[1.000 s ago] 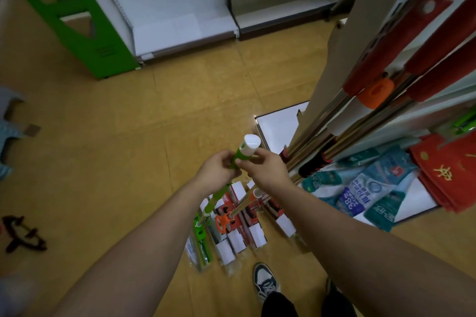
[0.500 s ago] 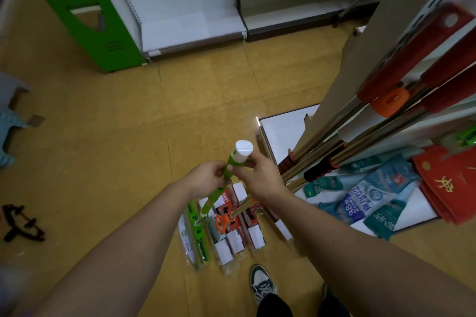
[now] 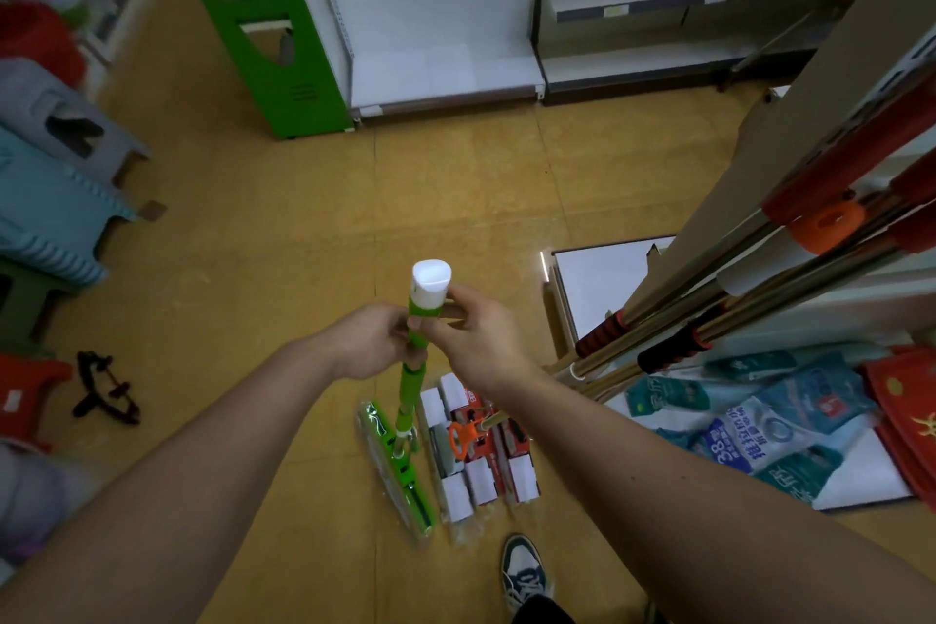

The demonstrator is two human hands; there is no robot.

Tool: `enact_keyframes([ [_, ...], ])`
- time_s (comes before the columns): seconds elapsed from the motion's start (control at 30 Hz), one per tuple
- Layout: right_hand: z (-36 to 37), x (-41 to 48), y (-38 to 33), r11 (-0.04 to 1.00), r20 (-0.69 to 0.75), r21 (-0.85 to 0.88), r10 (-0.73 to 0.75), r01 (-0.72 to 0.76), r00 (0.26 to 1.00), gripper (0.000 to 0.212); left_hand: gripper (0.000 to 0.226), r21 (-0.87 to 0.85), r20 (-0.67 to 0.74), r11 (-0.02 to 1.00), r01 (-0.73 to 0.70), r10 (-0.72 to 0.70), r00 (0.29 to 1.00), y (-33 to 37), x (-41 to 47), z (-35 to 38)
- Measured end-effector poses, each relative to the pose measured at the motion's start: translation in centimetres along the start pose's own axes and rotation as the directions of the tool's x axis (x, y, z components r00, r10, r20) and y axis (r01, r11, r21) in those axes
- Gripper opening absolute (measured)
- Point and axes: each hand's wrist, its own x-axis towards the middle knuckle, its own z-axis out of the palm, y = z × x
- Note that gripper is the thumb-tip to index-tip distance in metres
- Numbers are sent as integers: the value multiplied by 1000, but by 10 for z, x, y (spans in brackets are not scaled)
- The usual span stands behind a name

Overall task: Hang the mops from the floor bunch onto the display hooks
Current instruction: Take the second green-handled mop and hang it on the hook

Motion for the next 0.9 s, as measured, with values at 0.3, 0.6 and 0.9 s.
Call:
enact_keyframes([
  [0.3,22,-37,-63,977,134,-68,-193,203,972,35,27,-121,-133,992,-41,25,991,1,-98,-27],
  [0.6,-13,-92,-125,893,263,-117,-394,434,881,32,15,-254,-340,959,-128,35,940,52,-190,-29],
  [0.9,-100,-187,-146,782,307,-50,-580,621,755,41,18,-270,-454,925,-266,122,883,147,-265,17],
])
